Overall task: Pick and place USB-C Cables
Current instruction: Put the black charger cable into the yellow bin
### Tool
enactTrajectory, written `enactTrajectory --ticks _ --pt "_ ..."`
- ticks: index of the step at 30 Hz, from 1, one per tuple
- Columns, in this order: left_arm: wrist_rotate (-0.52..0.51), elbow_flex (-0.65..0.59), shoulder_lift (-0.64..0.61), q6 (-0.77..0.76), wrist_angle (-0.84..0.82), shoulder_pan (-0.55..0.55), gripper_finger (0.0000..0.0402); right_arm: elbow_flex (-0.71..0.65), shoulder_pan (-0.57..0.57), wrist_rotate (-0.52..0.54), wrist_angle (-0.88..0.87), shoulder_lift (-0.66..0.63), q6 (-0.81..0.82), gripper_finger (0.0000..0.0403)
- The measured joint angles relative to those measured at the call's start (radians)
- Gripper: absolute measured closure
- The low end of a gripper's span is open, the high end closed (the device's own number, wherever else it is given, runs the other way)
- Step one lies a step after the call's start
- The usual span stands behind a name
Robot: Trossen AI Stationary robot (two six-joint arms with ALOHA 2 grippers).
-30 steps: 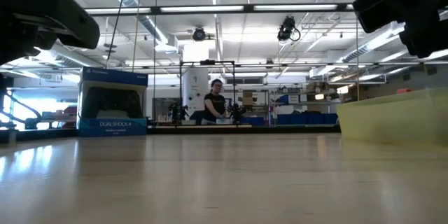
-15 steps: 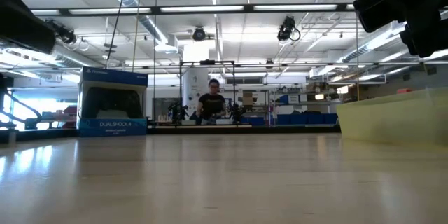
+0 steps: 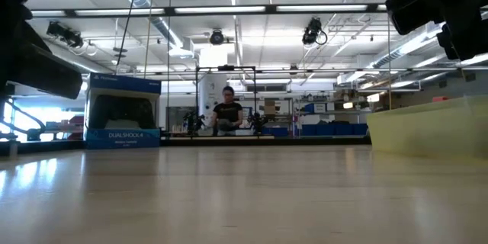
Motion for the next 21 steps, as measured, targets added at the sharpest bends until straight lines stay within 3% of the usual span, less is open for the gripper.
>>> enactTrajectory --ticks 6,11,15,21 --pt "-0.028 0.002 0.009 0.022 0.008 0.001 0.0255 0.000 0.000 -0.001 0.004 0.000 0.003 0.0210" --pt "-0.045 0.000 -0.002 0.116 0.027 0.020 0.0288 0.000 0.000 -0.001 0.010 0.000 0.003 0.0210" --pt "-0.119 0.001 -0.020 0.210 0.111 0.043 0.0324 0.000 0.000 0.005 0.015 0.000 0.003 0.0210" --pt "-0.168 0.000 -0.023 0.396 0.321 0.103 0.0324 0.000 0.000 0.006 0.037 0.000 -0.003 0.0210"
